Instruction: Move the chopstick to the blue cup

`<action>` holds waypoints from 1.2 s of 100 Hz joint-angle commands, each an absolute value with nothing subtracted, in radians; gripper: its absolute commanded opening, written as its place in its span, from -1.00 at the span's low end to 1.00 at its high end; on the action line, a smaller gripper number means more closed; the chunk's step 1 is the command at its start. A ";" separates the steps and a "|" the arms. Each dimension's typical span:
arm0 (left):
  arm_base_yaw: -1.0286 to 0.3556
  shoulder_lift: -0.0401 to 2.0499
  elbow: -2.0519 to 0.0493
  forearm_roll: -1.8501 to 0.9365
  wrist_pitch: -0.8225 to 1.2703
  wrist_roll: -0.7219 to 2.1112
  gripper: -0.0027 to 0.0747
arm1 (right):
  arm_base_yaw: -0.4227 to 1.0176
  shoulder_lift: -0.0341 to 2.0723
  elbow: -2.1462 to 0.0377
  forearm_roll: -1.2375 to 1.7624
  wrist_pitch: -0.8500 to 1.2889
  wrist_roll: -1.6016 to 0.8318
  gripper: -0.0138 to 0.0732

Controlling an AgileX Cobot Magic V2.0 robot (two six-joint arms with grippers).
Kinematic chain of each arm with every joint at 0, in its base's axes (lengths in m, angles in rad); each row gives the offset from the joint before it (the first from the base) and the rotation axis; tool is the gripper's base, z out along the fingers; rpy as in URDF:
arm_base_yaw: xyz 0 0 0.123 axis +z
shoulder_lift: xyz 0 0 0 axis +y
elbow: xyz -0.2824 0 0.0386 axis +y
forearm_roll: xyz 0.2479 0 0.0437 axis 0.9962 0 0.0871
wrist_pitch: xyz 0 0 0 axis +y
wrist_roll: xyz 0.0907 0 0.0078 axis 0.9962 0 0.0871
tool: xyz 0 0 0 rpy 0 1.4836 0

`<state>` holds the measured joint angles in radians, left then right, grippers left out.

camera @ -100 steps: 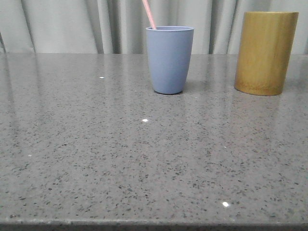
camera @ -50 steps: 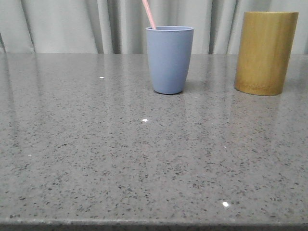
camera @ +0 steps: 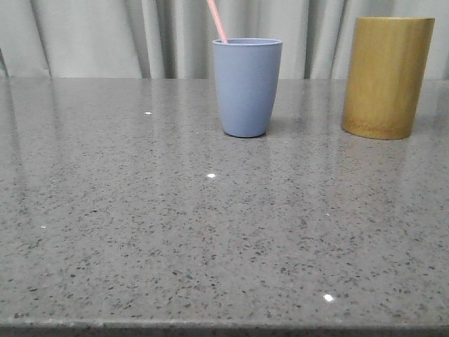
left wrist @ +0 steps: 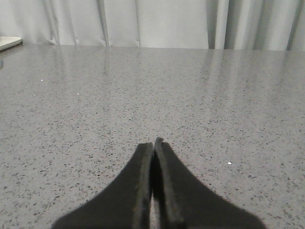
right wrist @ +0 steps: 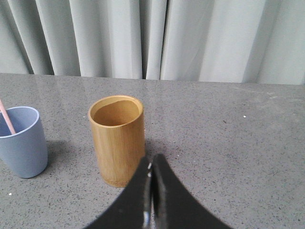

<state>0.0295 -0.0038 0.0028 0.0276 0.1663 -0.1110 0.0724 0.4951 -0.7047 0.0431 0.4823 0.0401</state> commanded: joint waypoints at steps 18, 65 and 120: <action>0.032 -0.039 0.011 0.028 0.086 -0.114 -0.98 | 0.066 0.461 -0.617 0.035 0.236 0.033 -0.83; 0.032 -0.039 0.011 0.028 0.086 -0.114 -0.98 | 0.066 0.236 -0.207 0.035 0.000 0.033 -0.83; 0.032 -0.039 0.011 0.028 0.084 -0.114 -0.98 | 0.066 -0.029 0.028 0.035 -0.008 0.033 -0.83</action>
<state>0.0295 -0.0038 0.0028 0.0276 0.1663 -0.1110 0.0724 -0.0075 0.0245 0.0431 0.0768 0.0401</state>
